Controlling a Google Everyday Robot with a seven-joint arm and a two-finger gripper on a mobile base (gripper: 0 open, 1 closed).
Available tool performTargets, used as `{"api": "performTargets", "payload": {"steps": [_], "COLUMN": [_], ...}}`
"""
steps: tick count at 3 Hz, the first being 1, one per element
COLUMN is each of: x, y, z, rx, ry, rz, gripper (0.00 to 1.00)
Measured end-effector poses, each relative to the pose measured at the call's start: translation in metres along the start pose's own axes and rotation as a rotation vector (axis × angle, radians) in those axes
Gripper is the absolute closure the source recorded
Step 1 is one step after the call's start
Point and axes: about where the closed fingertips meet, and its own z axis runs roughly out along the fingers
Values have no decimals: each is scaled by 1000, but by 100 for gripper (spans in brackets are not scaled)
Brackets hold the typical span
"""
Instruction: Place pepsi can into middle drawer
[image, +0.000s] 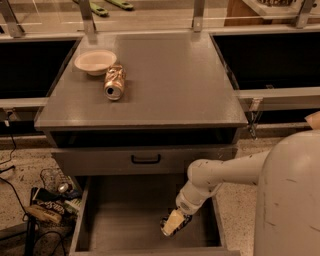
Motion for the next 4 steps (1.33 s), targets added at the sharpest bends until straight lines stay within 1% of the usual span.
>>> {"api": "performTargets", "payload": {"steps": [1,2,3,4], "x": [0,0,0,3], "y": [0,5,5,0], "z": [0,2,2,8], "rx": [0,-29,-29,-9], "ry": [0,-32,-32,-40], "rz": [0,-35,-35,-10], "gripper": [100,100,100,100]}}
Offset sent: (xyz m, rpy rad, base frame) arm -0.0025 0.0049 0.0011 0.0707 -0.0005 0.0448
